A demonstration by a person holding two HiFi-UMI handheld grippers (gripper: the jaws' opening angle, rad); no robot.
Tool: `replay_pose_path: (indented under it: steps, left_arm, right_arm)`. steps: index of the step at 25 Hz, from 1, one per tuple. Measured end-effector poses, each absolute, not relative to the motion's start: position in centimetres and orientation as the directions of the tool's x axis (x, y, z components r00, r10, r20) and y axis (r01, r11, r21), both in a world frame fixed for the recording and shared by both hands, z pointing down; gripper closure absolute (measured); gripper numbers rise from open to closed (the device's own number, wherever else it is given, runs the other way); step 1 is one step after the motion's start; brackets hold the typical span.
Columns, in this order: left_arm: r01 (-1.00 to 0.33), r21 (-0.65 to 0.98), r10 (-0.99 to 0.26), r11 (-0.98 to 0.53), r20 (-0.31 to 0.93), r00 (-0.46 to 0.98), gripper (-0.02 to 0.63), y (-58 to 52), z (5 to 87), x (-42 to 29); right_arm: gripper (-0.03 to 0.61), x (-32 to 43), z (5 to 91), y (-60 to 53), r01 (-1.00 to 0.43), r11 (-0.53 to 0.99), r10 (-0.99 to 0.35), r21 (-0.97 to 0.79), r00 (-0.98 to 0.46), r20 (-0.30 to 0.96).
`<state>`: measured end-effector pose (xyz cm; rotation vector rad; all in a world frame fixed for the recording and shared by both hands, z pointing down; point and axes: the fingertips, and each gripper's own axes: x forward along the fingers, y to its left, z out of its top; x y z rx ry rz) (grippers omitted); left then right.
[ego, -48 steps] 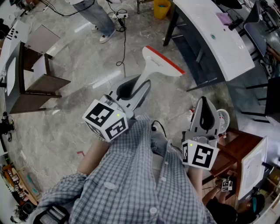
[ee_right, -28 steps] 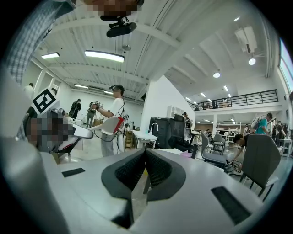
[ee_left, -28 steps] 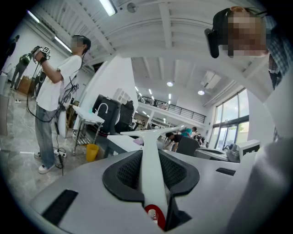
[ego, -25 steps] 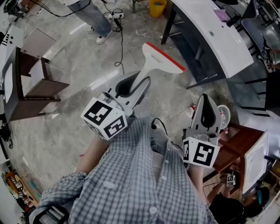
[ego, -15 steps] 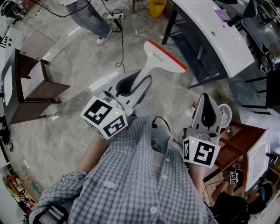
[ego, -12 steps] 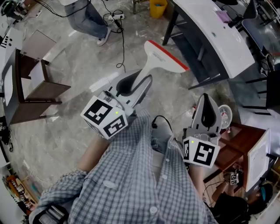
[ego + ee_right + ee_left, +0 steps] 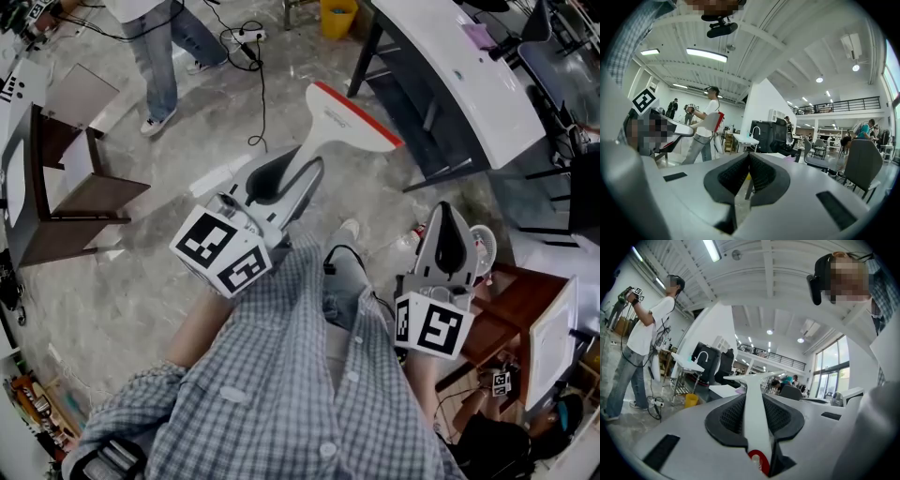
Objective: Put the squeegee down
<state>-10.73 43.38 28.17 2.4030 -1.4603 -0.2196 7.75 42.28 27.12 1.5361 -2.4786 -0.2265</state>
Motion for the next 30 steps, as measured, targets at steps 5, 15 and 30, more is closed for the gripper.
replay_pose_path:
  steps: [5,15,30]
  left_arm:
    - [-0.847,0.345,-0.895,-0.405,0.038,0.444,0.514,42.2,28.5,-10.3]
    - [-0.873,0.337,-0.920,-0.351,0.049,0.389,0.514,37.0,28.7,-10.2]
    - [-0.910,0.325,-0.959,-0.256,0.035,0.282,0.514,29.4,27.9,-9.9]
  right_arm:
    - [0.569,8.3,27.6,40.5,-0.860,0.454,-0.891,0.233,-0.444,0.098]
    - [0.569,7.3,27.6,33.9,-0.818,0.527,-0.849,0.231,-0.520,0.093]
    - [0.569,7.1,27.8,23.5,-0.757,0.614,-0.787,0.223,-0.611,0.091]
